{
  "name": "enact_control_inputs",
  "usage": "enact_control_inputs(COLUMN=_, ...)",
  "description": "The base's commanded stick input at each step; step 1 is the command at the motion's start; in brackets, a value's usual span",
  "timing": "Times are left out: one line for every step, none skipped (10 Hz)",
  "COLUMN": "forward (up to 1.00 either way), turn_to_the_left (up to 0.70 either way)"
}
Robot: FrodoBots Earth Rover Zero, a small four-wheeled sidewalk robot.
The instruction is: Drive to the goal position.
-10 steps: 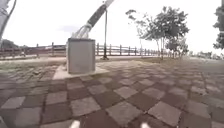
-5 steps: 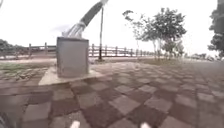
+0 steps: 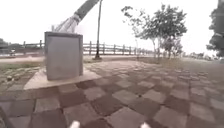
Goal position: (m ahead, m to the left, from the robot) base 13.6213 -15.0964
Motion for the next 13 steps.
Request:
enact_control_inputs(forward=0.7, turn_to_the_left=-0.27)
enact_control_inputs(forward=0.7, turn_to_the_left=-0.27)
enact_control_inputs(forward=0.7, turn_to_the_left=-0.27)
enact_control_inputs(forward=0.7, turn_to_the_left=-0.27)
enact_control_inputs(forward=0.7, turn_to_the_left=-0.27)
enact_control_inputs(forward=0.7, turn_to_the_left=-0.25)
enact_control_inputs(forward=0.7, turn_to_the_left=0.0)
enact_control_inputs(forward=0.7, turn_to_the_left=0.0)
enact_control_inputs(forward=0.7, turn_to_the_left=-0.05)
enact_control_inputs(forward=0.7, turn_to_the_left=-0.24)
enact_control_inputs(forward=0.7, turn_to_the_left=-0.27)
enact_control_inputs(forward=0.7, turn_to_the_left=-0.27)
enact_control_inputs(forward=0.7, turn_to_the_left=-0.27)
